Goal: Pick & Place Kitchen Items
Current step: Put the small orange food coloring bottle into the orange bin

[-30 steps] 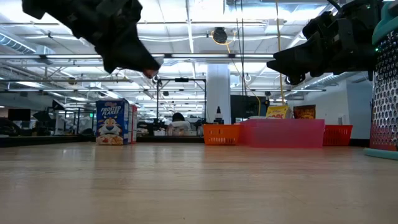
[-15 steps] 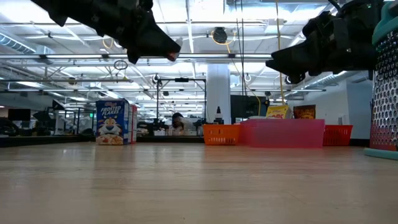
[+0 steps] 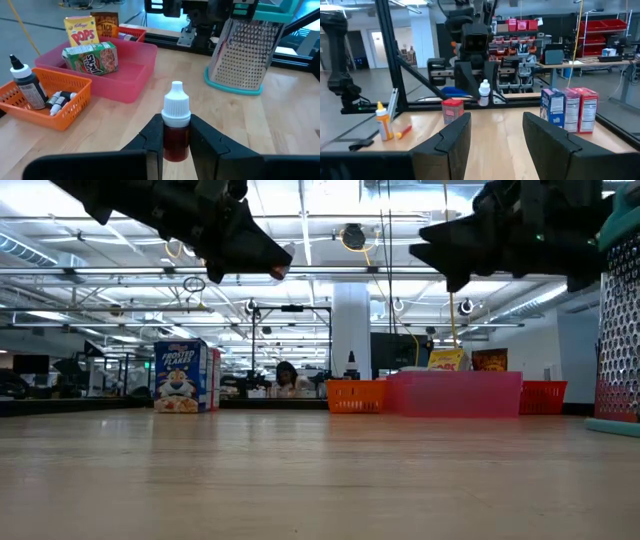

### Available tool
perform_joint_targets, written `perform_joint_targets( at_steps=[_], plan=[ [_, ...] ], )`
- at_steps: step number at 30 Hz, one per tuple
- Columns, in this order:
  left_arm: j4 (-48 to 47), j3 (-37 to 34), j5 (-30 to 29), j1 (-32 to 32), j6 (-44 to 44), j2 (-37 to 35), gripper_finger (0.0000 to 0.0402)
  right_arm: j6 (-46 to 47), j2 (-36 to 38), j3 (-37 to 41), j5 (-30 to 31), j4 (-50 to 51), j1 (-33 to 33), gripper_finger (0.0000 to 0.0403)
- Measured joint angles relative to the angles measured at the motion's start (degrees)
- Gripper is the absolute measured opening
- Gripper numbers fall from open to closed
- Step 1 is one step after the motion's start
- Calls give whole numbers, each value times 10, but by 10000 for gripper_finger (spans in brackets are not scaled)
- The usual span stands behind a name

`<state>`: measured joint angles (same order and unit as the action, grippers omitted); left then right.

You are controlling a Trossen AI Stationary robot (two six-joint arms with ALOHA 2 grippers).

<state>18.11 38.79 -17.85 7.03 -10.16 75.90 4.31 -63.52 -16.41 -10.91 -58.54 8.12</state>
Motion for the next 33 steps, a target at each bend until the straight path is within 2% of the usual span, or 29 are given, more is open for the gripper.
perform_joint_targets(
  at_steps=[14, 17, 33],
  plan=[
    [7, 0, 3, 1, 17, 0, 62, -6, -171, -142, -35, 1, -10, 171],
    [12, 0, 10, 1, 22, 0, 62, -6, -203, -176, -58, 1, -12, 171],
    [16, 0, 15, 1, 40, 0, 62, 9, -323, -281, -62, -27, -16, 171]
  ],
)
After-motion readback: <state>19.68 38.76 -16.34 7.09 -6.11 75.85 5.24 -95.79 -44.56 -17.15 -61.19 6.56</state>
